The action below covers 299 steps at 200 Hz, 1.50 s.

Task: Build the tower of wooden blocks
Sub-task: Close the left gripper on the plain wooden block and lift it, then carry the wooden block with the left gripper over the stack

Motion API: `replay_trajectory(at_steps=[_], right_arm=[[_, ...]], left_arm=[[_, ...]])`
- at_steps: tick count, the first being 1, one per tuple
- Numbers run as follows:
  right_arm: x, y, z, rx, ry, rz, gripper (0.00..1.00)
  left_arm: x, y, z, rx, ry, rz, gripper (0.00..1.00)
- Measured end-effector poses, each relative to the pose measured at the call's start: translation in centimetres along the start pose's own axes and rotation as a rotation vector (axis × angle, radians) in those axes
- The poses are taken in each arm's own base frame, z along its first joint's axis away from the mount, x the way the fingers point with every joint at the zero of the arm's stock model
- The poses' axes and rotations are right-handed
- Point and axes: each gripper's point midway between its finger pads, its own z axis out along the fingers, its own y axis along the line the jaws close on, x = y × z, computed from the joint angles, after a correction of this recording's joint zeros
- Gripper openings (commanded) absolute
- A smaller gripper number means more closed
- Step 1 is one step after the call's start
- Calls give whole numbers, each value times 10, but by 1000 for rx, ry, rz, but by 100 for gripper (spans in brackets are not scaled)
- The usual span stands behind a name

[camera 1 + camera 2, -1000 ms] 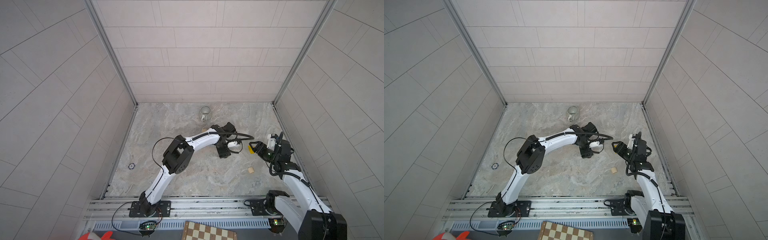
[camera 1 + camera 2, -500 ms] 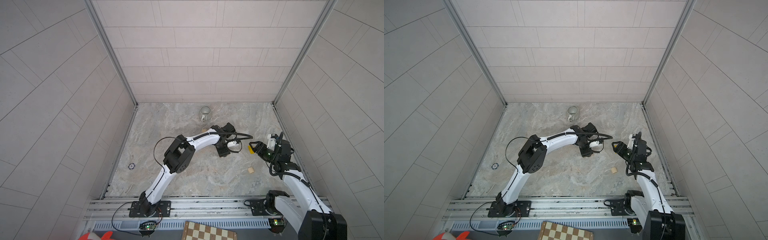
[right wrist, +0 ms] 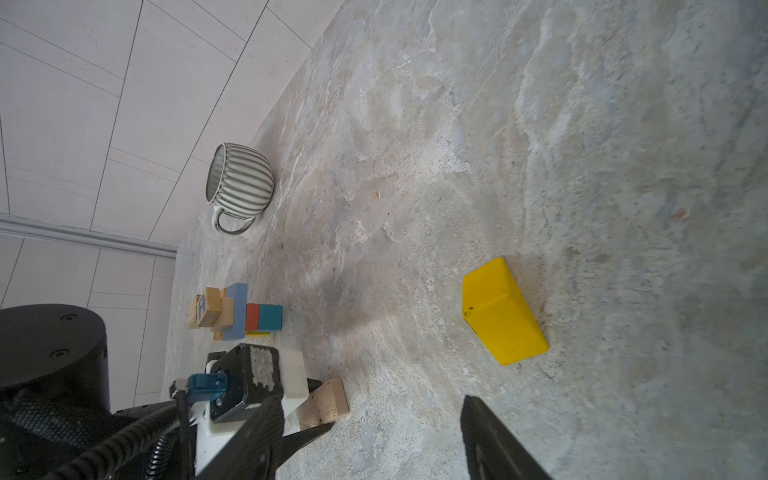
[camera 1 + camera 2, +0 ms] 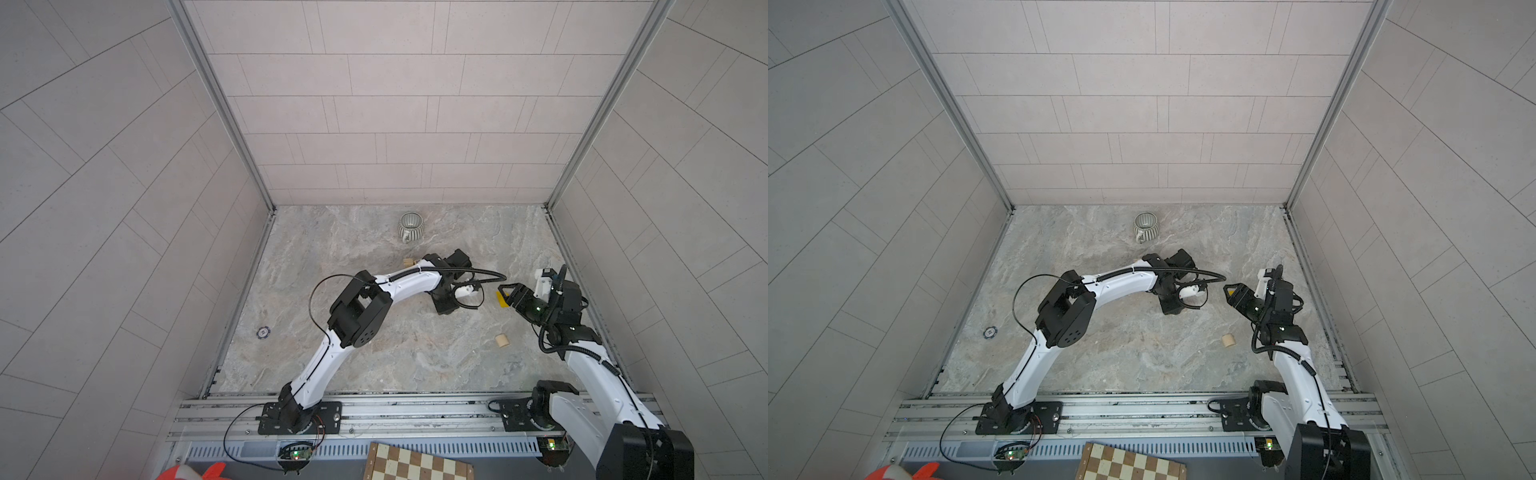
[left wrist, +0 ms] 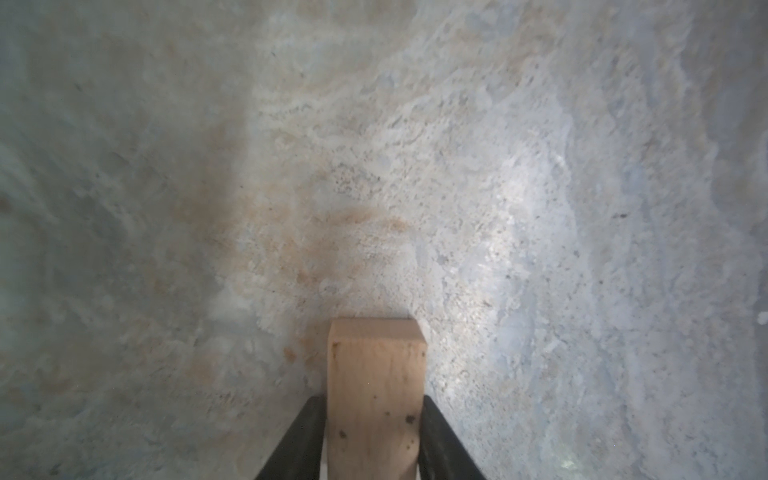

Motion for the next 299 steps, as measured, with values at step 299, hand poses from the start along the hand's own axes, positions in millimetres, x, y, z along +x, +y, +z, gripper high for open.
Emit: replay_trajectory(at_steps=[299], right_arm=[[-2,9,-1,-53,-23,1,69]], left_arm=[[15,92,-159,-107,-206,86,29]])
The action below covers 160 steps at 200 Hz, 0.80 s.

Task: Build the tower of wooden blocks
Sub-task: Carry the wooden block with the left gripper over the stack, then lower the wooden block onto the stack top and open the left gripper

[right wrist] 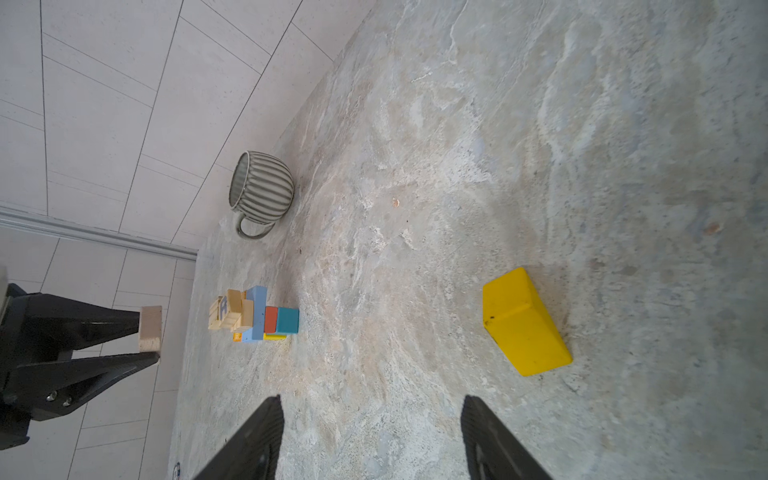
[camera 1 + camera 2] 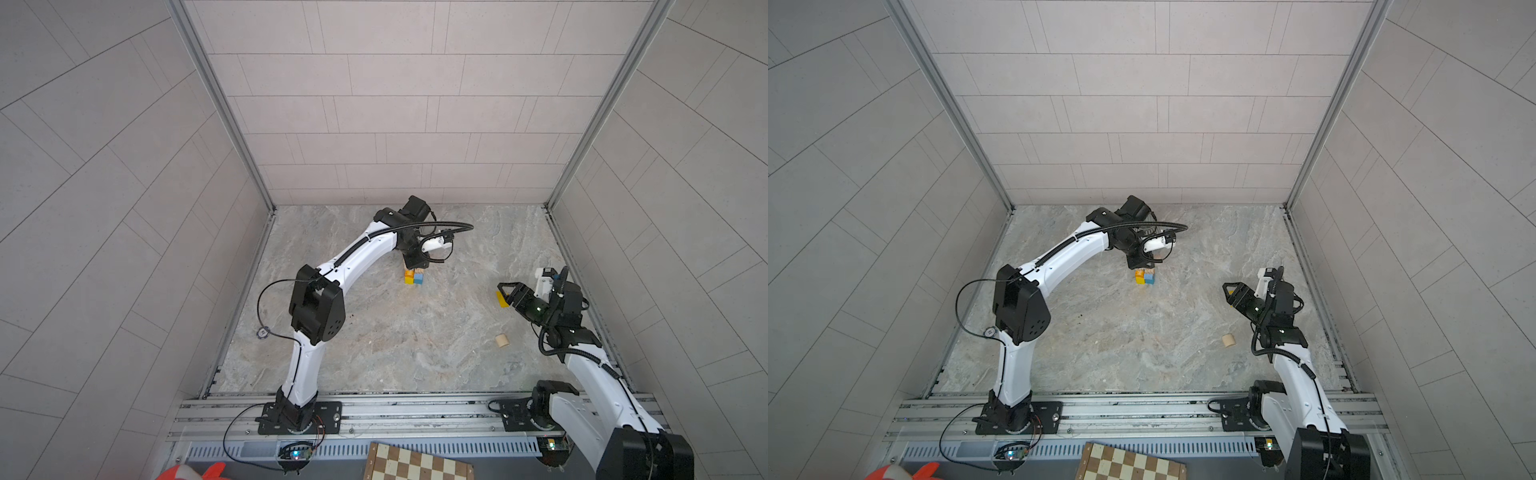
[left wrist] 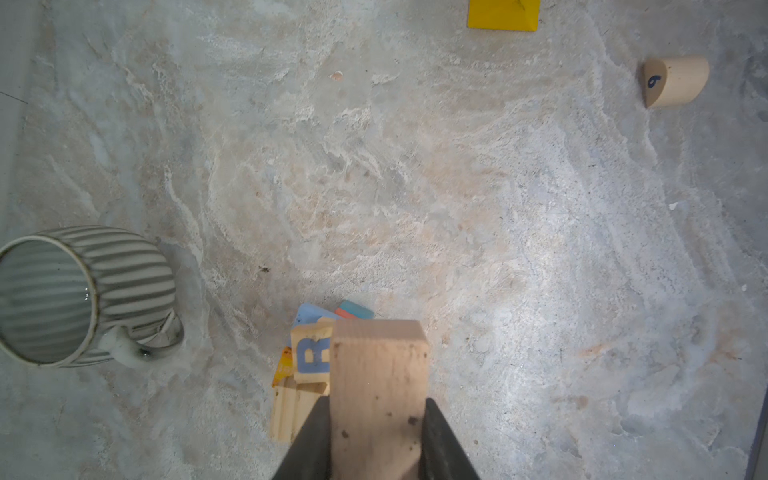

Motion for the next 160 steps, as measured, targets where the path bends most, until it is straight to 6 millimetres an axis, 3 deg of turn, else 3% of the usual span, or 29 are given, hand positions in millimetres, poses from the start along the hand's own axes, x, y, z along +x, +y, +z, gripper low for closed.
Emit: replay_trajectory(at_steps=[104,160], right_arm=[[7,-1,4,-3,18,4,69],[8,-1,7,-6,25,1,69]], left_arm=[[12,8,12,2,67,124,27],[14,20,4,-21,84,155,26]])
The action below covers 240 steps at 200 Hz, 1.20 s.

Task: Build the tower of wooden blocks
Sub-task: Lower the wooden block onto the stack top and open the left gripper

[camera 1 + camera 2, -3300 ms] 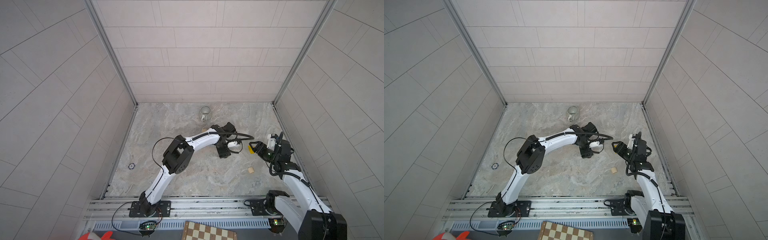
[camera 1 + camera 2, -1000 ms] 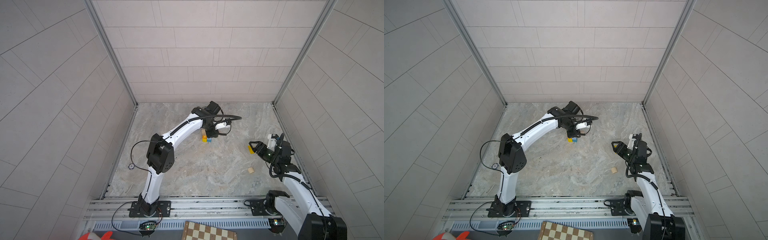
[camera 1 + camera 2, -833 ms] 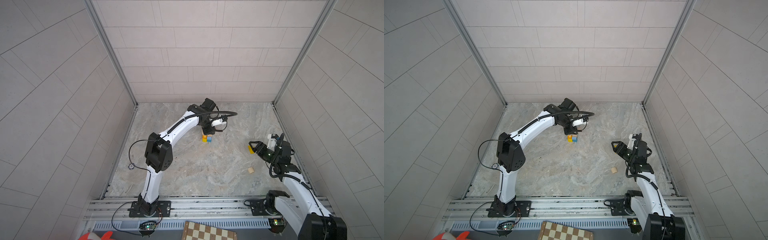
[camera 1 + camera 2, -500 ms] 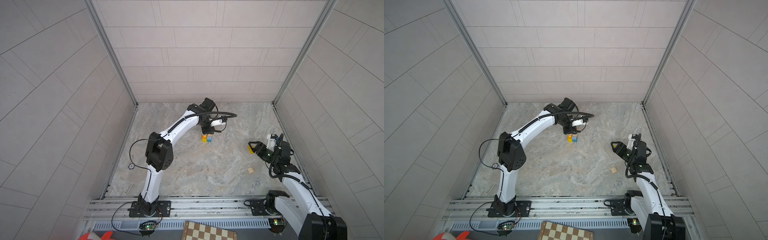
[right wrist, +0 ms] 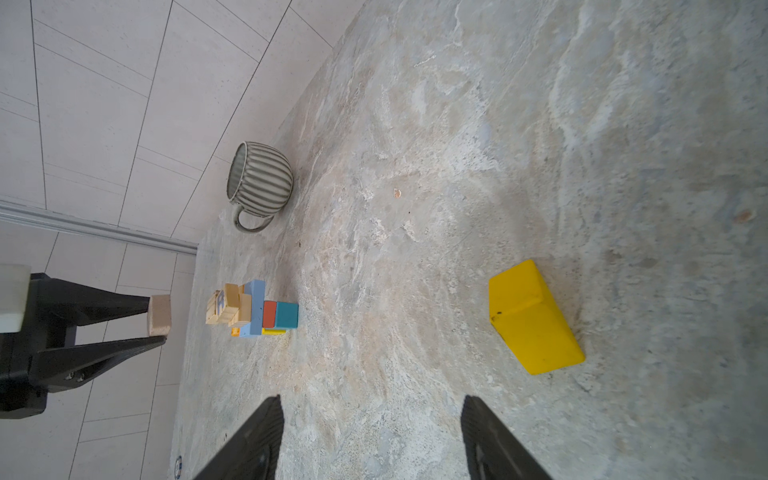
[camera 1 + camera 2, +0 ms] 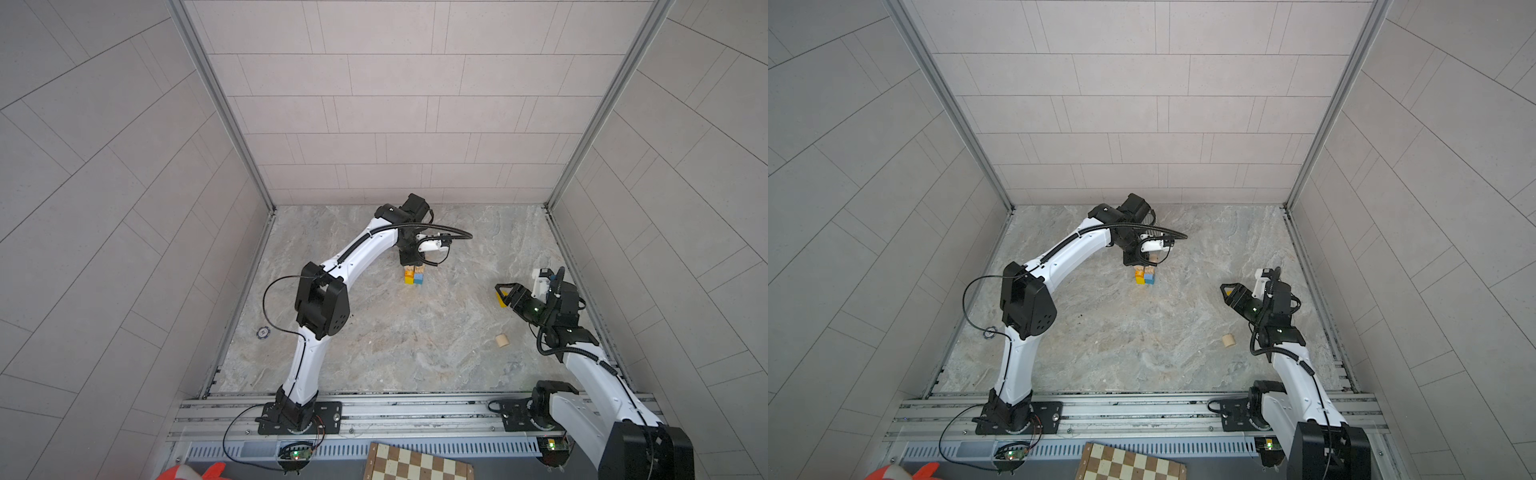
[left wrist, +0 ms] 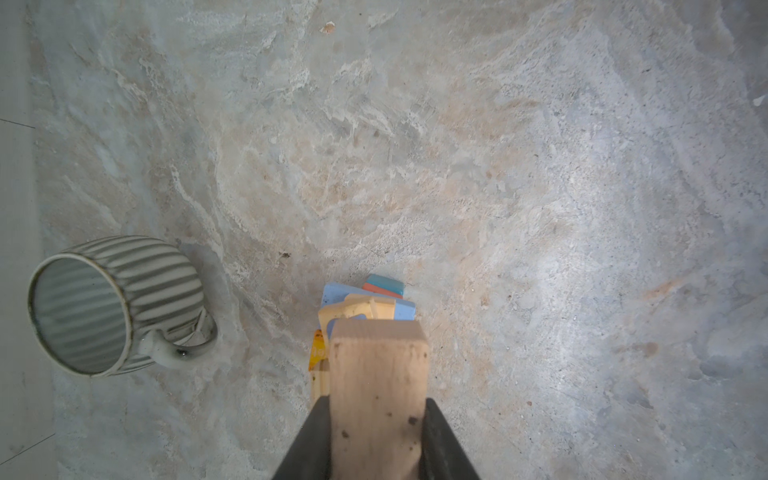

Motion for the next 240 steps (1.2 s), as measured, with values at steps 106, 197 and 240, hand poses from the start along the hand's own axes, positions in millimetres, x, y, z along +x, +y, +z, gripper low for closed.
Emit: replay_trajectory(at_steps=[106,197,240], right_arm=[[1,-3,3,9,8,4,69],[2,-3,5,9,14,4,69],[3,-3,5,10,14,2,70]], left_arm=[[19,9,20,37,30,-27,26],[17,9,22,51,9,-32,32],[19,8,30,66,16,-35,34]])
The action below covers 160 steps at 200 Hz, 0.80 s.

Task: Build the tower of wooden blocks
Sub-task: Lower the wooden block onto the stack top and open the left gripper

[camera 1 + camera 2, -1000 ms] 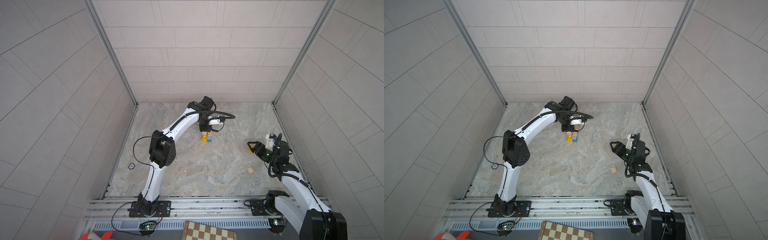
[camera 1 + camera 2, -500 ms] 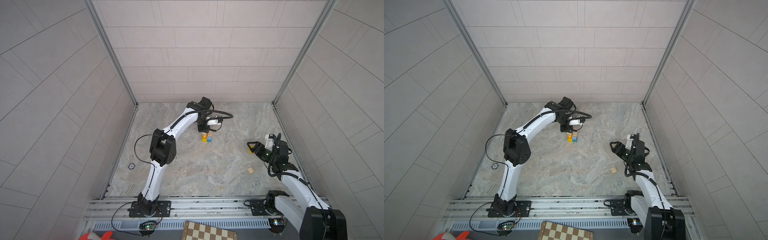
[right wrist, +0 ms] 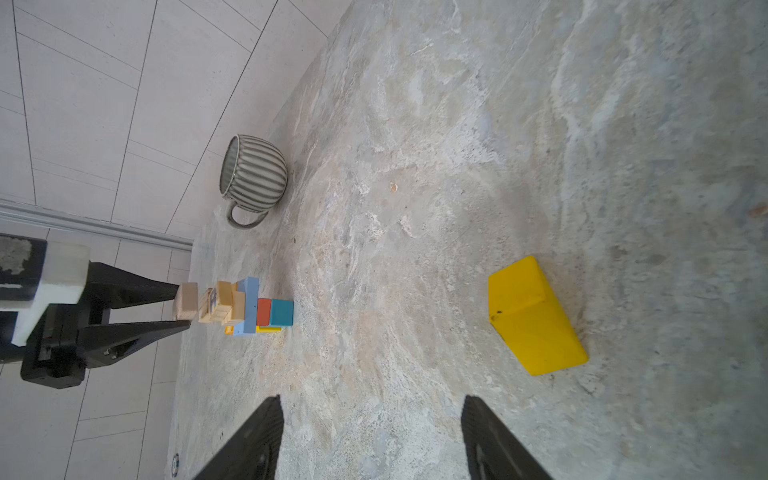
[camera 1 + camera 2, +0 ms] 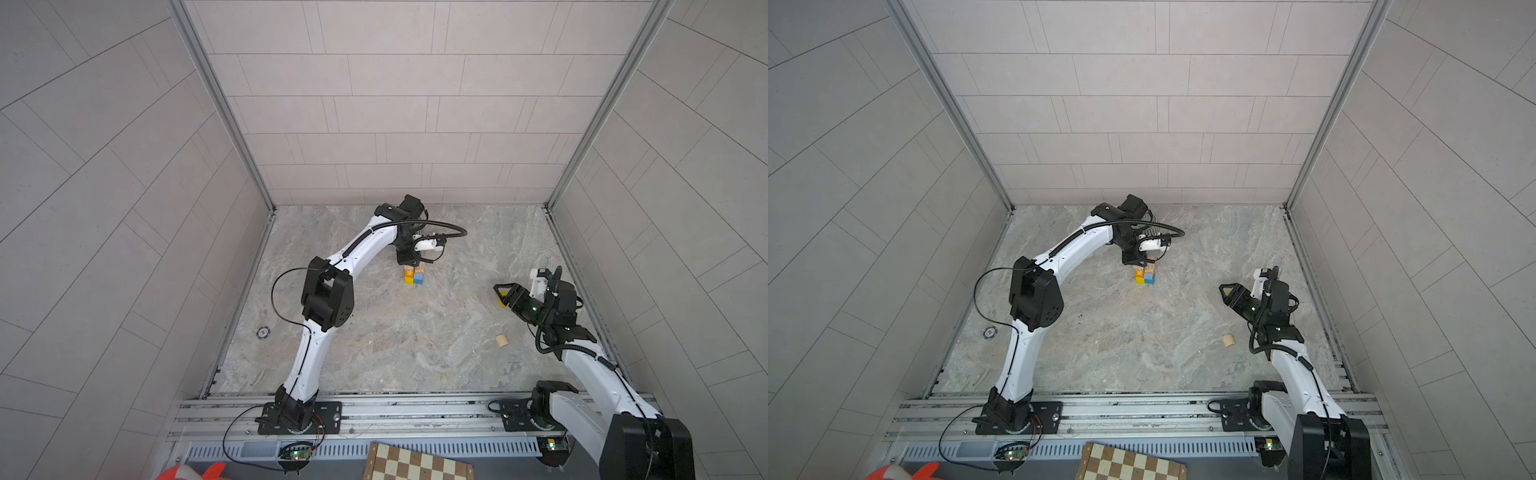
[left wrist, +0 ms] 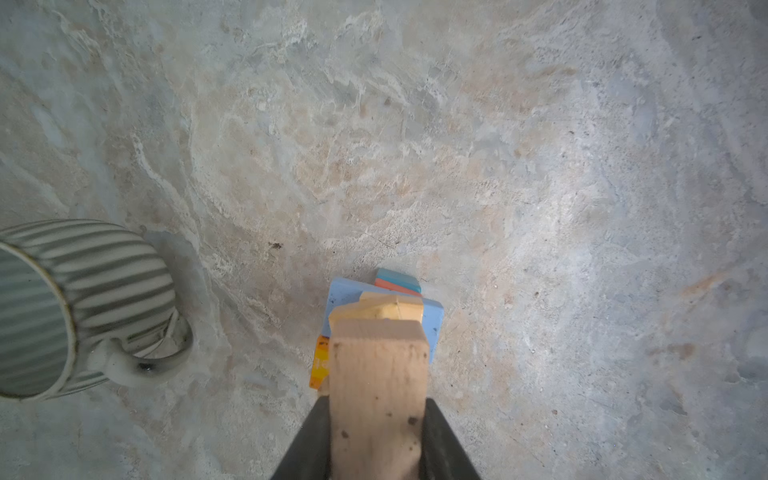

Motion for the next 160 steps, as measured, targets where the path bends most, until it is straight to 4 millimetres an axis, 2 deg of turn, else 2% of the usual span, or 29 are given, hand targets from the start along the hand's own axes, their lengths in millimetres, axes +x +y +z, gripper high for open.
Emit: replay_trajectory(at_steps=[45,160], right_arm=[[0,-1,0,3,1,-6,70],[0,-1,0,4,1,-6,70]], left_arm=[[4,-1,10,14,16,-5,34],[0,5,4,-10,6,2,35]])
